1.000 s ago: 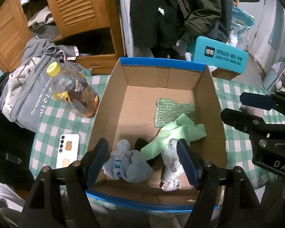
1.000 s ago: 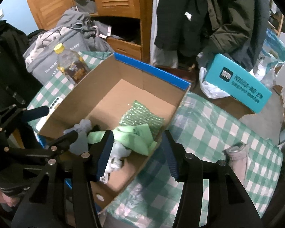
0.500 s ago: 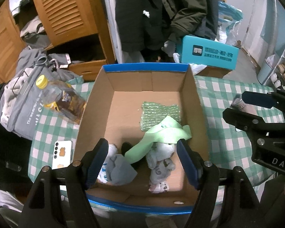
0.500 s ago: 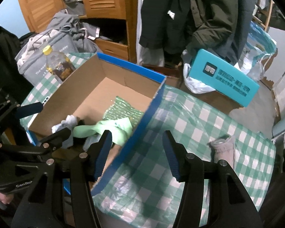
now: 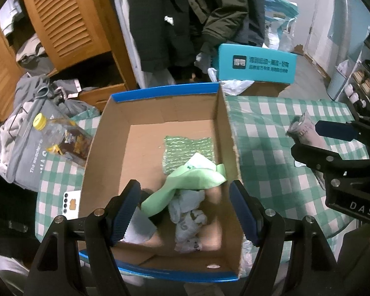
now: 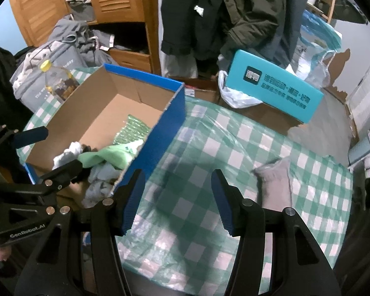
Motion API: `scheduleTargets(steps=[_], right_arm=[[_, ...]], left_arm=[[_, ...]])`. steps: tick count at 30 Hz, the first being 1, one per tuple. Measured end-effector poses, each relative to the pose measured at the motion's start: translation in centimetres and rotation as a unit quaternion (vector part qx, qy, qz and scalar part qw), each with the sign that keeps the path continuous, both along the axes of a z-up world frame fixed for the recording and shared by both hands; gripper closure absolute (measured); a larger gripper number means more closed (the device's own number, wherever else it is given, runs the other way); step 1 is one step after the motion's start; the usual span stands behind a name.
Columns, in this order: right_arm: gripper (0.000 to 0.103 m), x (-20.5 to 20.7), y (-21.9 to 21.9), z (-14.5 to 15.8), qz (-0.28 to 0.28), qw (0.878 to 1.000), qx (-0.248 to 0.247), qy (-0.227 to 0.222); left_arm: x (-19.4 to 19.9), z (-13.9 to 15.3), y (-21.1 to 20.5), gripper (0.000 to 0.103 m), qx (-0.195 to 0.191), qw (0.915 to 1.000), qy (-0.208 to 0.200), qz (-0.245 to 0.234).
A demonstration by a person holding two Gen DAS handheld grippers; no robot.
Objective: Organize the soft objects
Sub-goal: 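Move both tools back over the table toward the grey plush slipper, then lower the open right gripper around the grey plush slipper's opening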
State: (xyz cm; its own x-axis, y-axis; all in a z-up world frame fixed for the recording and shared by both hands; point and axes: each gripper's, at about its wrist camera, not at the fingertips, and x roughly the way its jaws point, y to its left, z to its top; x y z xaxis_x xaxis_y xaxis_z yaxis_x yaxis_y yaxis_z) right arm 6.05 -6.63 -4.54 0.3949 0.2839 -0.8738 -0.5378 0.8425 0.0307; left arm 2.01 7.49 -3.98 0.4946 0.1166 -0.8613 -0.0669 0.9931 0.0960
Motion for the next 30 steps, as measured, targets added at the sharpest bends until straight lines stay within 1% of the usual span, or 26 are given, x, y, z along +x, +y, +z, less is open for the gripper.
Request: scheduleTargets(steps=[8,20,30], right_arm=[[0.049,0.5,-2.8,-0.6,-0.025,1.0,-0.004,0.004],[0.048,1.0,-7.5,-1.6,-0.064,0.998,-0.01,0.012],[0.048,2.4,-11.9,-3.9,-0.086,0.995,-0.026,0.035]], left_arm=[[0.4,0.0,-2.6,0.027,0.007,0.9997,0.001,-0.025],[1.5,-0.6,-6.5,0.027,0.013,0.9982,0.012,-0.058],[3.5,-2.2,-9.9,0.026,0.011,0.9955,0.037,-0.086]])
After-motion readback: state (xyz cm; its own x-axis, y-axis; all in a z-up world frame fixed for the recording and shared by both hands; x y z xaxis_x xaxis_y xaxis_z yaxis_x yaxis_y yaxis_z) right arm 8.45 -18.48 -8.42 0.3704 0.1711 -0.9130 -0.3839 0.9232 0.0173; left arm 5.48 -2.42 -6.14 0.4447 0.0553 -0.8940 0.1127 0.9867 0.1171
